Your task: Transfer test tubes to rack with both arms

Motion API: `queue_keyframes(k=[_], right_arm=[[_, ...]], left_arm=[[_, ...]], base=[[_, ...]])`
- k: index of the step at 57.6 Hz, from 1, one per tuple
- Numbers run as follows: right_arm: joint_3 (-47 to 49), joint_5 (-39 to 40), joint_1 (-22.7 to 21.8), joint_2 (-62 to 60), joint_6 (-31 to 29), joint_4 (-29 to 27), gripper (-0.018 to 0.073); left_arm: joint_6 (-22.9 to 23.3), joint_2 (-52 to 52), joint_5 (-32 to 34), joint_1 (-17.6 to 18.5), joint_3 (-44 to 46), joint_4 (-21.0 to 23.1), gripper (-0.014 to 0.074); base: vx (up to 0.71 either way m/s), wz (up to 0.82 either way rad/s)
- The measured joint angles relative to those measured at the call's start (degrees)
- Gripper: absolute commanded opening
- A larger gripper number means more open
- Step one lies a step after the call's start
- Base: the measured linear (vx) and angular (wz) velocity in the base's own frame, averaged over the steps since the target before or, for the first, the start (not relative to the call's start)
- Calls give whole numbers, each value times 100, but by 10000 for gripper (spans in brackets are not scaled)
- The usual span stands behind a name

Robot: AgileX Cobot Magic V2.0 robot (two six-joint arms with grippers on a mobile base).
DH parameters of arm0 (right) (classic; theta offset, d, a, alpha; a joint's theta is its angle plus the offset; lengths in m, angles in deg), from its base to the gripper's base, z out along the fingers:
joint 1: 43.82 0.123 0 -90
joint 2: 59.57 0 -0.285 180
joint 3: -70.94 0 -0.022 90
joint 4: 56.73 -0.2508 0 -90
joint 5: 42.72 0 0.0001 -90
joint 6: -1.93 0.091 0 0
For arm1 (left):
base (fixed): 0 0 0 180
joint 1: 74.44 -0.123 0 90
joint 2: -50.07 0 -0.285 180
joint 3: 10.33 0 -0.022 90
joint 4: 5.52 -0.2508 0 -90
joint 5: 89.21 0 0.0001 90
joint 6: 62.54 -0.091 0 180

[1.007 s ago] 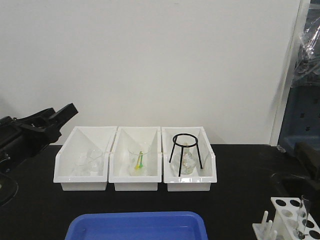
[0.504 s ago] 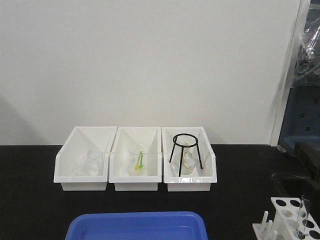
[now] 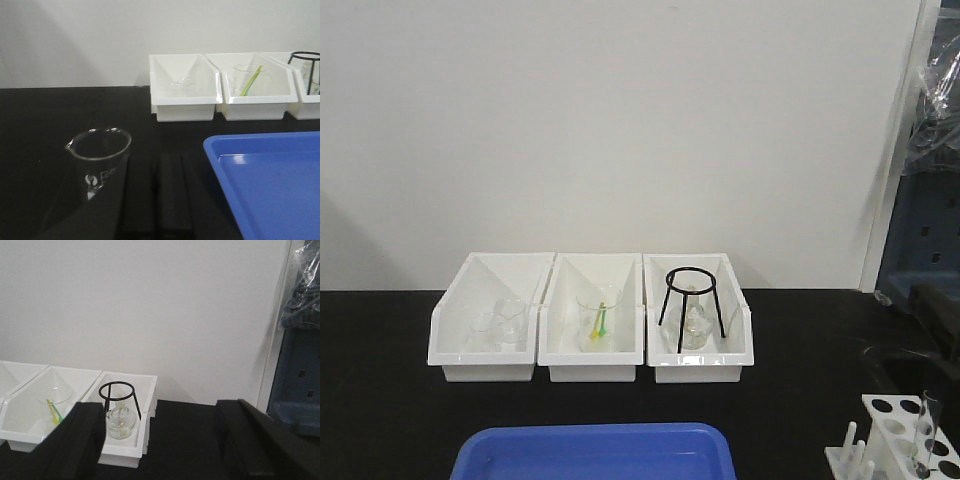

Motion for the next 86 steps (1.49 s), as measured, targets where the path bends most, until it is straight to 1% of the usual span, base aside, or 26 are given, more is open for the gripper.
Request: queue_keyframes(k=[4,10,14,60,71,79,83,86], right_arm=[[0,0,0,0,0,0,519],[0,1,0,0,0,0,519],[0,1,0,0,0,0,519],[0,2,0,0,-4,0,514],[0,174,0,0,-107,5,498],[0,179,0,0,-176,54,460],[-6,161,0,-65,-178,196,414],[-6,77,0,-194,-22,429,365]], left_arm=[[0,-148,-198,-190,-96,67,-6],[0,-183,-310,-477,-125,141,-6],[0,-183,-314,-570,-125,146,-6],[0,-183,-314,-625,-125,161,-5],[0,-183,-314,-625,-125,161,-5],[0,-183,-314,-625,-125,161,-5],[0,-183,-314,-625,-125,161,-5],[0,-183,-314,-625,-125,161,-5]], base=[[0,0],[0,0],[0,0],[0,0],[0,0],[0,0],[0,0],[0,0]])
